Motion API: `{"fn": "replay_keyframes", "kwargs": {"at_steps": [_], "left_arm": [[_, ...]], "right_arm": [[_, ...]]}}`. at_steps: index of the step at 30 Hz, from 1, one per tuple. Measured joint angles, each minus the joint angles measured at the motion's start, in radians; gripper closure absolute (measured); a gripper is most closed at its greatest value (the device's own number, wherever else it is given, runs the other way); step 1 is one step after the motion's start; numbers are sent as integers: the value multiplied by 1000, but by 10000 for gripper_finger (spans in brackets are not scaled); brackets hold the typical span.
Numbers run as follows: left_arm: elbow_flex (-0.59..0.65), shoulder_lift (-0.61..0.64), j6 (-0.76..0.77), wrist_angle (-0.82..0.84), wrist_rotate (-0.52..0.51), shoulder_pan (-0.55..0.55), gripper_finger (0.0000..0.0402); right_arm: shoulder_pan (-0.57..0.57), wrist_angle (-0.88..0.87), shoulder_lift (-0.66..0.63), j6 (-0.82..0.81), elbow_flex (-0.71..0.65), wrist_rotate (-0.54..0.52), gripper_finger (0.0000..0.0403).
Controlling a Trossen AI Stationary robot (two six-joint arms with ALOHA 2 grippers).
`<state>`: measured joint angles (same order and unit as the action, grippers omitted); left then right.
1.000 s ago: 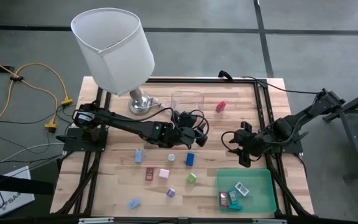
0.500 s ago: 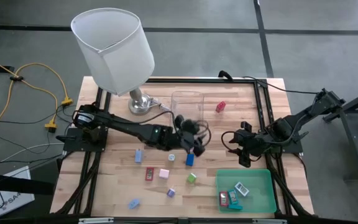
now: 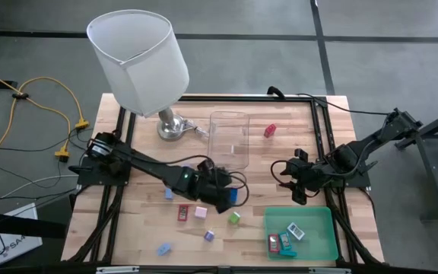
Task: Pick & Place Office items
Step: Put the red digital clock into the green bin
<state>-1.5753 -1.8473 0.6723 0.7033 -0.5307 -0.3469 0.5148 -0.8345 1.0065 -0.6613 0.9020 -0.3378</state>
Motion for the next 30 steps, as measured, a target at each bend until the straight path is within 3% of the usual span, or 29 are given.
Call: {"fn": "replay_keyframes", "kwargs": {"at_steps": [3, 6, 13, 19, 26, 30], "left_arm": [[0, 0, 106, 137, 83, 1, 171], [0, 0, 170, 245, 95, -12, 171], [0, 8, 180, 253, 141, -110, 171], [0, 8, 367, 376, 190, -159, 171], [0, 8, 298, 472, 323, -187, 171], [0, 8, 321, 472, 340, -193, 171]], "right_arm": [[0, 0, 0, 0, 0, 0, 222], [0, 0, 0, 0, 0, 0, 222], [0, 1, 0, 1, 0, -4, 222], [0, 1, 0, -15, 0, -4, 222], [0, 4, 0, -27, 0, -4, 222], [0, 25, 0, -27, 0, -4, 222]]}}
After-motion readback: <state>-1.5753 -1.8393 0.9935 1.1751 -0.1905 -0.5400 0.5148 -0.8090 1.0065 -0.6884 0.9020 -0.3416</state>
